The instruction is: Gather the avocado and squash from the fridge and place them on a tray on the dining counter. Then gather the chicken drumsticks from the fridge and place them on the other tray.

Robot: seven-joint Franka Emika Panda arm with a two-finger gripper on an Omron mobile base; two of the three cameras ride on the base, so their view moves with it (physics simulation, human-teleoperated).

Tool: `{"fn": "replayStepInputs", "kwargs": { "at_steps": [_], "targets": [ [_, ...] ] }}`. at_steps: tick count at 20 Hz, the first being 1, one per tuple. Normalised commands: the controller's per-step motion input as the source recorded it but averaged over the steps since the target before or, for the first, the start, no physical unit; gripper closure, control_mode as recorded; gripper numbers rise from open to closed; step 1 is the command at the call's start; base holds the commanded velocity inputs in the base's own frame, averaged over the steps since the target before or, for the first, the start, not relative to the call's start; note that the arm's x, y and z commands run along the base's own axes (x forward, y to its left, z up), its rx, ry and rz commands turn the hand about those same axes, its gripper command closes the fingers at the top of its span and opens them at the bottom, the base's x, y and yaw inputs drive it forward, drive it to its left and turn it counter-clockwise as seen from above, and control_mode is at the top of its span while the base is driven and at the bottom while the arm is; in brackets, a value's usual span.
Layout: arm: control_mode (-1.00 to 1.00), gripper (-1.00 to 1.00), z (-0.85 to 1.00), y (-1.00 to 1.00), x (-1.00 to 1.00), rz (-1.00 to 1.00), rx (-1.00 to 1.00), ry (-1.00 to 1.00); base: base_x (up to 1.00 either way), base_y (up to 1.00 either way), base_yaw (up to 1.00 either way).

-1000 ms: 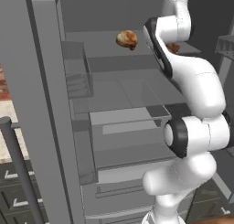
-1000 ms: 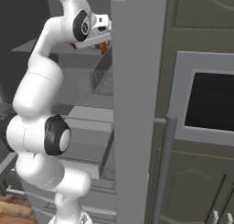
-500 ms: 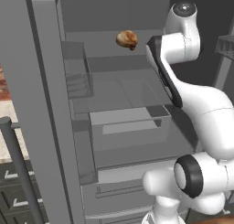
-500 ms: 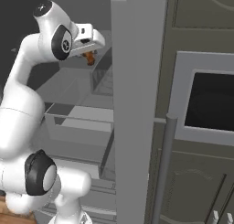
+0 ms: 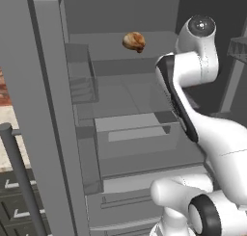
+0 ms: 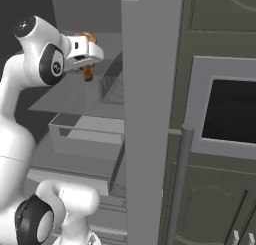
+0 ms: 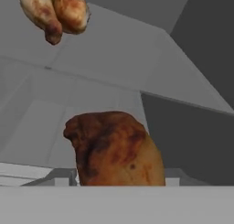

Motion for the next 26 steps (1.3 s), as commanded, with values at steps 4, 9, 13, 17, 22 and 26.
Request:
{"fn": "replayStepInputs", "kwargs": {
  "at_steps": [4, 9, 13, 17, 22, 26],
  "targets": [
    [-1.0, 1.0, 0.0, 0.08, -0.45, 0.0, 0.0, -0.05, 0.0, 0.0, 0.0],
    [-1.0, 1.0, 0.02, 0.05, -0.68, 0.0, 0.0, -0.13, 0.0, 0.0, 0.0],
    [-1.0, 1.0, 0.13, 0.06, -0.71, 0.0, 0.0, -0.08, 0.0, 0.0, 0.0],
    [-1.0, 1.0, 0.14, 0.11, -0.73, 0.0, 0.01, 0.0, 0.0, 0.0, 0.0],
    [-1.0, 1.0, 0.17, 0.17, -0.7, 0.0, 0.0, 0.02, 0.0, 0.0, 0.0],
    [-1.0, 1.0, 0.05, 0.1, -0.76, 0.0, 0.0, 0.02, 0.0, 0.0, 0.0]
  ]
}}
